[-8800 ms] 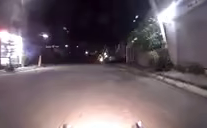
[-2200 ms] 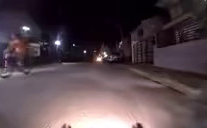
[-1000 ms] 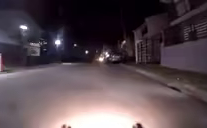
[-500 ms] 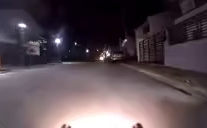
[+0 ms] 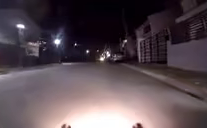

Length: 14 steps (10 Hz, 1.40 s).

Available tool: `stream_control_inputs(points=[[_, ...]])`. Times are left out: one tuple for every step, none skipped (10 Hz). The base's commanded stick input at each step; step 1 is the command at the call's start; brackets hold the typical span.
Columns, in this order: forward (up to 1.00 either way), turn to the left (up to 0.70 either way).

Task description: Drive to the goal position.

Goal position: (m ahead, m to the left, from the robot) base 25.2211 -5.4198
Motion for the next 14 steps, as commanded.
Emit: stream_control_inputs(points=[[0.6,0.0],[0.6,0.0],[0.6,0.0],[0.6,-0.02],[0.6,-0.07],[0.6,-0.12],[0.6,-0.15],[0.6,-0.15],[0.6,-0.08],[0.6,0.0],[0.6,0.0],[0.6,0.0],[0.6,0.0],[0.6,0.0]])
